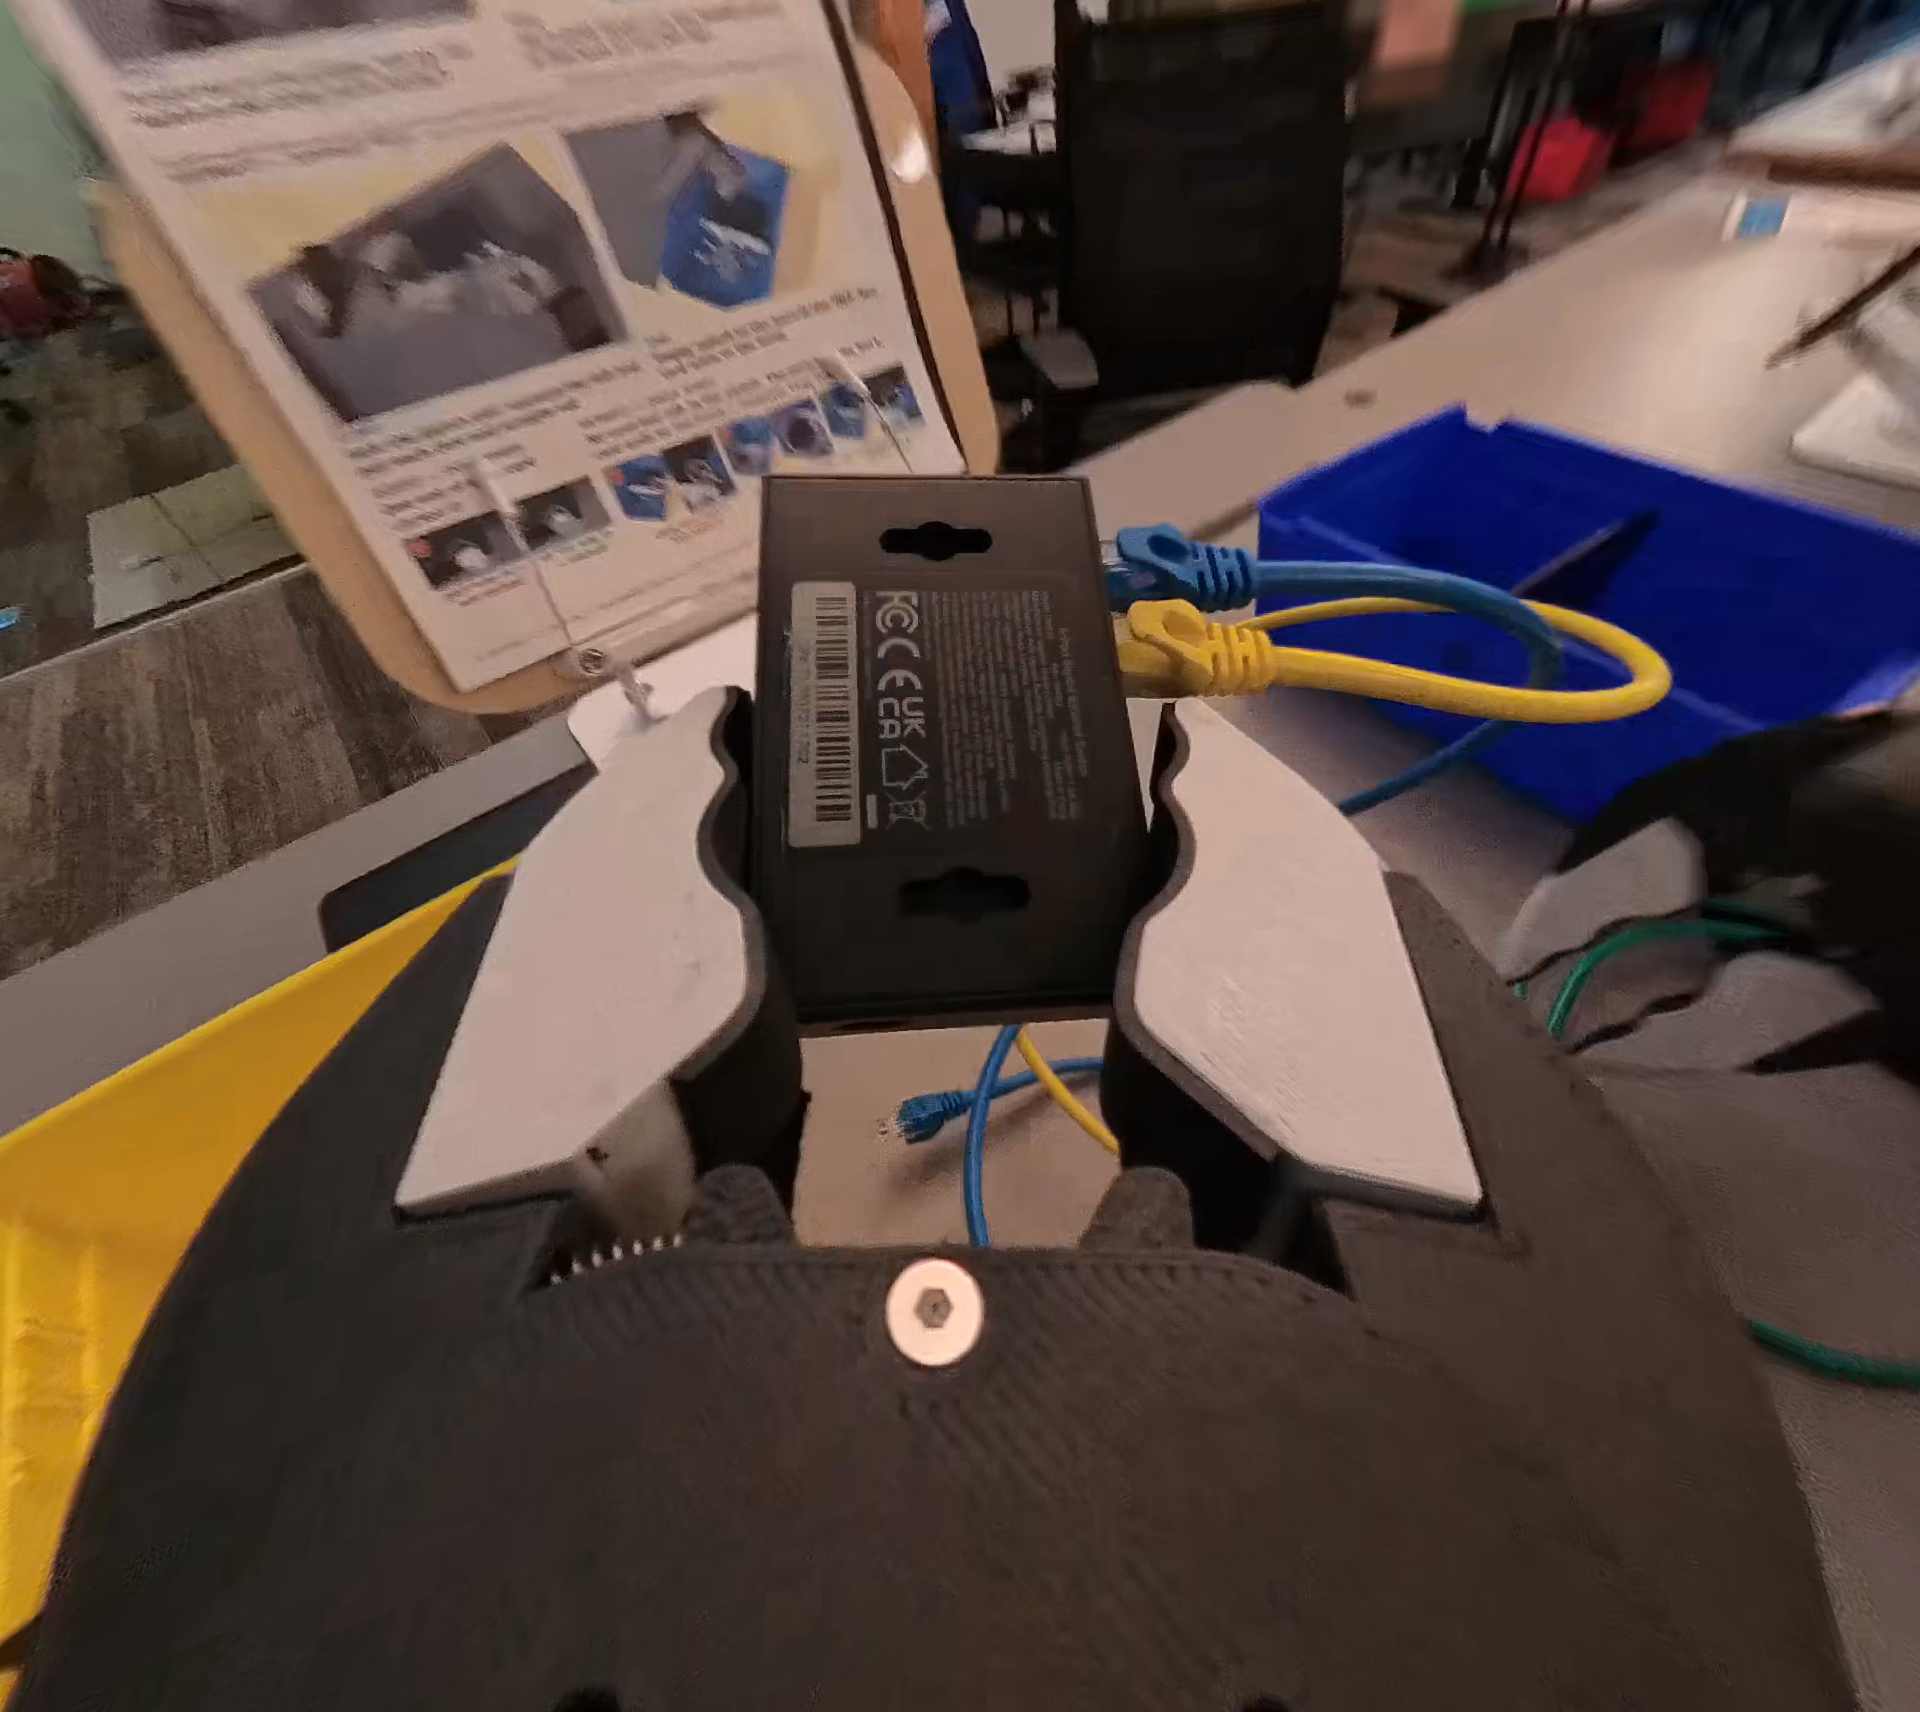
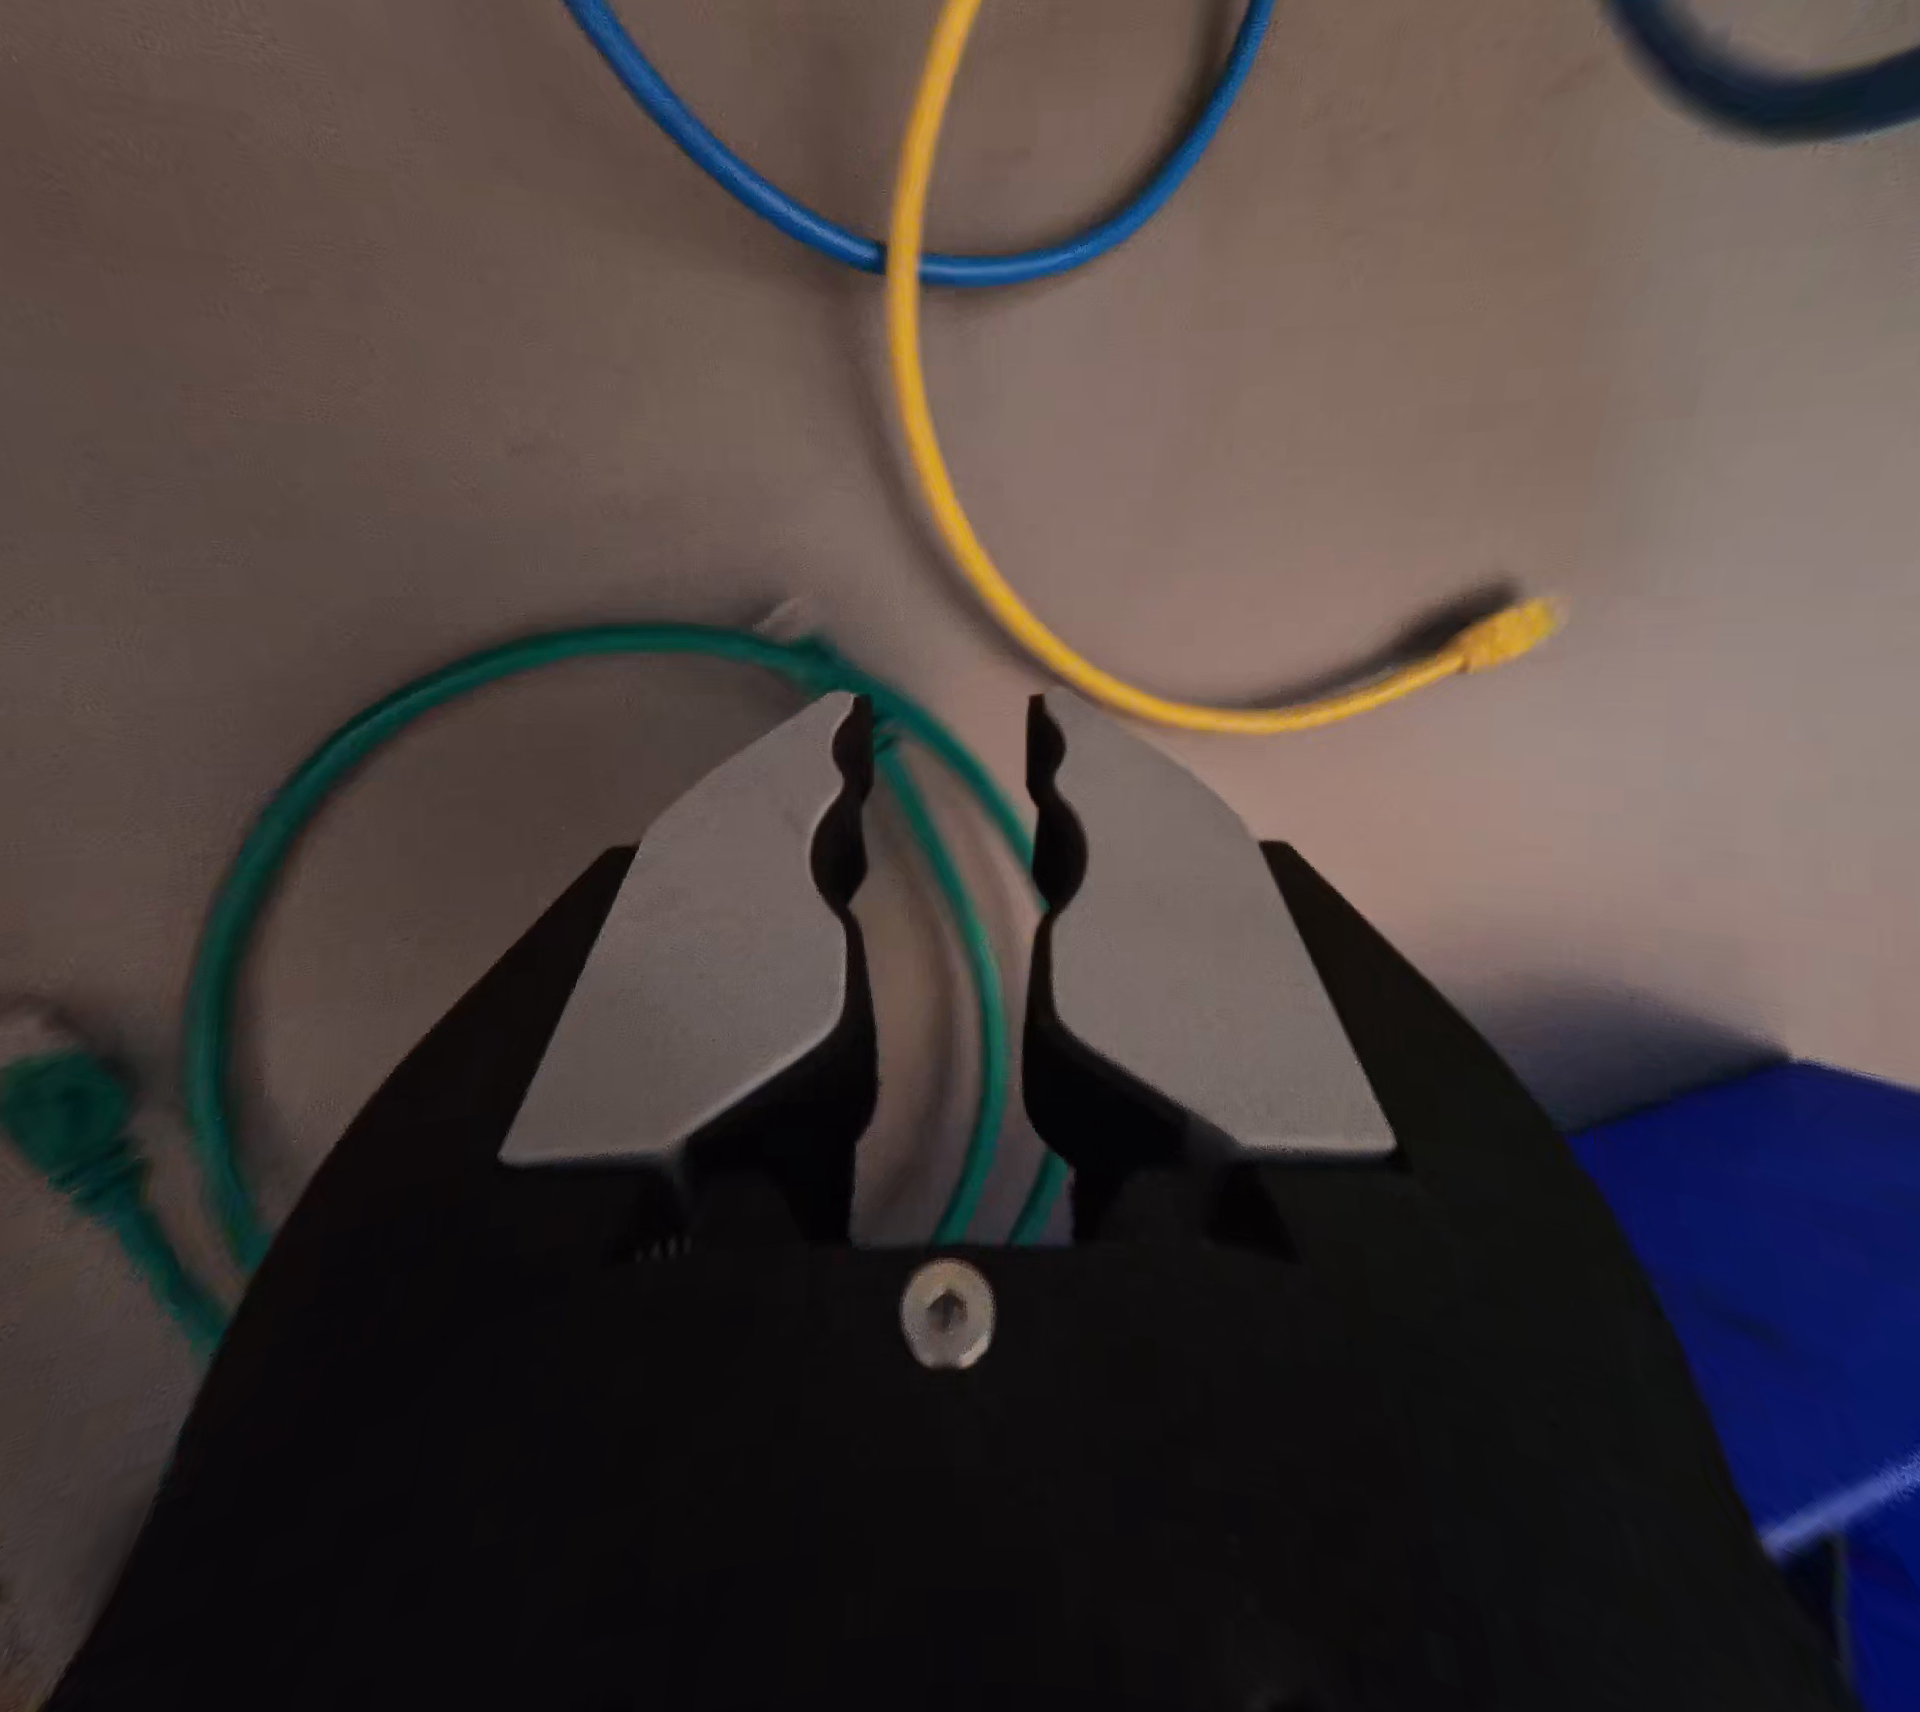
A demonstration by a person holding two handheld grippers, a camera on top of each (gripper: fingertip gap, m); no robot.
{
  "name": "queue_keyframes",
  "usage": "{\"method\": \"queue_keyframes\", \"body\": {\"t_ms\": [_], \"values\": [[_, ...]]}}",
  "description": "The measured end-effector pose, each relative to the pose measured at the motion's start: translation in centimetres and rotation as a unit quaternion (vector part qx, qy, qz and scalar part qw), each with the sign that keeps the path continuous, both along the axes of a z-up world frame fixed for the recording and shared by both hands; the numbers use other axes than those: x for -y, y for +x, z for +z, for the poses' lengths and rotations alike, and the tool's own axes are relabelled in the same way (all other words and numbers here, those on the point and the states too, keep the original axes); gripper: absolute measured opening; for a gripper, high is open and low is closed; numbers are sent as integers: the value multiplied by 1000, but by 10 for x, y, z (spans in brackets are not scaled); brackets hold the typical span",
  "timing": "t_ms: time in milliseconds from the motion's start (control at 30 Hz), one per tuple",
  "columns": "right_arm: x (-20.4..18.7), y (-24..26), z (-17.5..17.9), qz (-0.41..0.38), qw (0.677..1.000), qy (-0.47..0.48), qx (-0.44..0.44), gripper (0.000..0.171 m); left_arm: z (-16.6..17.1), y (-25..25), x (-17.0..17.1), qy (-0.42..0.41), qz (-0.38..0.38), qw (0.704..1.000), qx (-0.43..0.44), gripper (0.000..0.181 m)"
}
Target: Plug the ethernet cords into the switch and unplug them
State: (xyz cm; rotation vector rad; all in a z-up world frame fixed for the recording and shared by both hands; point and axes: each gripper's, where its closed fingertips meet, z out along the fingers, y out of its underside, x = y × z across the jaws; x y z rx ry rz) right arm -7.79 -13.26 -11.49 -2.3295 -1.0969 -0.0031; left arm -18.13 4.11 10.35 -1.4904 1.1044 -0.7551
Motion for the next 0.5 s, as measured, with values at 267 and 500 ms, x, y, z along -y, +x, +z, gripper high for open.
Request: {"method": "queue_keyframes", "body": {"t_ms": [267, 500], "values": [[160, -45, -24, 120, 982, -95, -112, 46, -87, 74, 9, -26, -53, 990, -132, 72], [159, -45, -46, 109, 992, -50, -47, 13, -155, 97, 12, -106, -103, 970, -192, 72]]}}
